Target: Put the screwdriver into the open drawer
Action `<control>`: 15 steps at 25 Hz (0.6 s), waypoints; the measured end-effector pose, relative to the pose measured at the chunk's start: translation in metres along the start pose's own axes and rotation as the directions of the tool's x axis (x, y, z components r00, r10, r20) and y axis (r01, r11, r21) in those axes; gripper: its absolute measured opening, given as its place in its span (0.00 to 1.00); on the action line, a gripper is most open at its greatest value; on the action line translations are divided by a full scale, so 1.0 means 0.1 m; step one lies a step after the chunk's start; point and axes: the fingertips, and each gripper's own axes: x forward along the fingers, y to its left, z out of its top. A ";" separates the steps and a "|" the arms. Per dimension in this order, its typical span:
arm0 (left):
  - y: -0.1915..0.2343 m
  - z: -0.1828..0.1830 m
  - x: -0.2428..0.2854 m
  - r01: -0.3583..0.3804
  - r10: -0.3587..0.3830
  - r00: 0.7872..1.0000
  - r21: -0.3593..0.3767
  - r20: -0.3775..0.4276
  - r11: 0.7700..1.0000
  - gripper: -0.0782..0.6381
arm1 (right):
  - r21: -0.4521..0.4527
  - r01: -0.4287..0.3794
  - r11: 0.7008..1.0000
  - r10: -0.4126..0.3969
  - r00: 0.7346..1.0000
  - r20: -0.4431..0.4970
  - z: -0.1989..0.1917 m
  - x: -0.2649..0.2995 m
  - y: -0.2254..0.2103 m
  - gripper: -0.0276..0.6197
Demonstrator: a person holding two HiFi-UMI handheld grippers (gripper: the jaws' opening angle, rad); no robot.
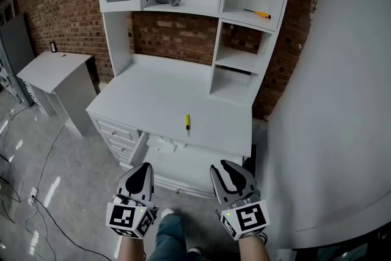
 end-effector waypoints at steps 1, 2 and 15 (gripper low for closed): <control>0.08 -0.01 0.14 0.009 -0.009 1.000 -0.001 -0.001 1.000 0.13 | 0.004 -0.001 1.000 0.001 1.000 -0.009 -0.03 0.14 -0.04 0.25; 0.15 -0.02 0.29 0.020 -0.020 1.000 -0.001 -0.003 1.000 0.13 | 0.007 0.002 1.000 -0.002 1.000 -0.016 -0.06 0.28 -0.09 0.29; 1.28 -0.42 1.89 0.088 -0.092 0.989 -0.035 -0.114 0.995 0.13 | 0.170 0.153 0.973 -0.099 0.952 -0.291 -1.08 2.22 -0.69 0.44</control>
